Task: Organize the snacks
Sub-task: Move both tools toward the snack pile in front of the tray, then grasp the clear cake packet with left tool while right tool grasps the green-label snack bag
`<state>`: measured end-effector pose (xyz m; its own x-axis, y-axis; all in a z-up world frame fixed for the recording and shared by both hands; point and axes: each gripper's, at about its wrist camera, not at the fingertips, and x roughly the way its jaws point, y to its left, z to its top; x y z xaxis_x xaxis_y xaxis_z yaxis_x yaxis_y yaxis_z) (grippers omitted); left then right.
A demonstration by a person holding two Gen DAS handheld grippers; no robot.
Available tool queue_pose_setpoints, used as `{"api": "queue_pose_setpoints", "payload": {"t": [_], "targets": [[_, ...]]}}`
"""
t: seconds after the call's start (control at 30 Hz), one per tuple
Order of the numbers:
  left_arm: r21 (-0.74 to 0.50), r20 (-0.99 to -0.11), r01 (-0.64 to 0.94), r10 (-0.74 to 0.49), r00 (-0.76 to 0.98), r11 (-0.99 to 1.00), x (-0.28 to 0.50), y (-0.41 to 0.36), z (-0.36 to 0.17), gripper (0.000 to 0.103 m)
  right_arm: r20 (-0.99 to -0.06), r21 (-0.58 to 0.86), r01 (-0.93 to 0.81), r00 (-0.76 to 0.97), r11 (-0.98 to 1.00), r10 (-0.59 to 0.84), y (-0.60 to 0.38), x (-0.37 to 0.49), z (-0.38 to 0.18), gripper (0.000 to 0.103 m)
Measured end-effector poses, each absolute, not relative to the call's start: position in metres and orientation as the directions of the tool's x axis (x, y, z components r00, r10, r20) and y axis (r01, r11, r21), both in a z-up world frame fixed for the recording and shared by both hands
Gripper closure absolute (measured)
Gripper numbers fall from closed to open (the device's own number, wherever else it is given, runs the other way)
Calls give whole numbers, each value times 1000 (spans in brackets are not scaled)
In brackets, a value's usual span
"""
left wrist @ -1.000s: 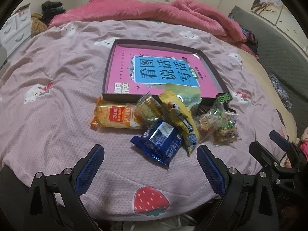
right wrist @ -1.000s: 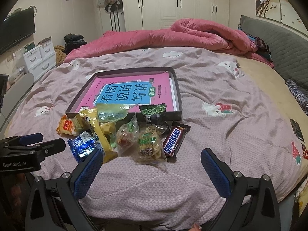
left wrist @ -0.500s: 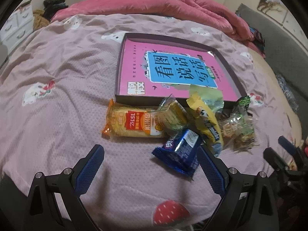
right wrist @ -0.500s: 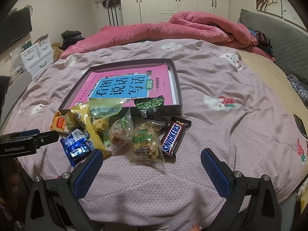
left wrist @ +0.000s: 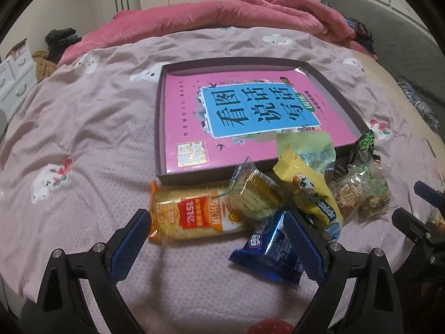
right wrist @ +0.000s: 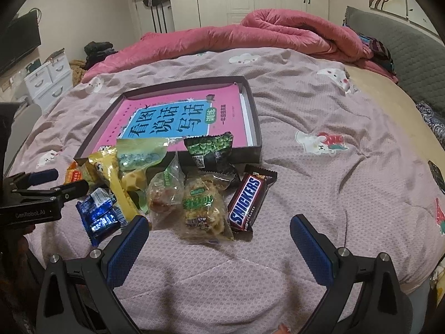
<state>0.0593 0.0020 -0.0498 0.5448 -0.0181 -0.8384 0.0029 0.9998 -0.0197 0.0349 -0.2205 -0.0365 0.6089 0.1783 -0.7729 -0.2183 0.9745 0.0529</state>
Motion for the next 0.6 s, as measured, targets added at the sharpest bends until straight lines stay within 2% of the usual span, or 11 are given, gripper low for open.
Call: {"api": "queue_pose_setpoints", "payload": {"t": [0.2,0.37,0.47,0.6], "targets": [[-8,-846,30,-22,532,1000,65,-4,-55,9,-778,-34,-251,615,968,132,-205,44,-45,11],[-7,-847,39,-27,531,999,69,-5,-58,10,-779,-93,-274,619,957,102,-194,49,-53,26],[-9,-846,42,-30,533,999,71,-6,-57,12,-771,-114,-277,631,954,92,-192,52,-54,28],[-4,-845,57,-34,533,998,74,-10,-58,12,-775,-107,-296,623,949,108,-190,56,-57,44]]}}
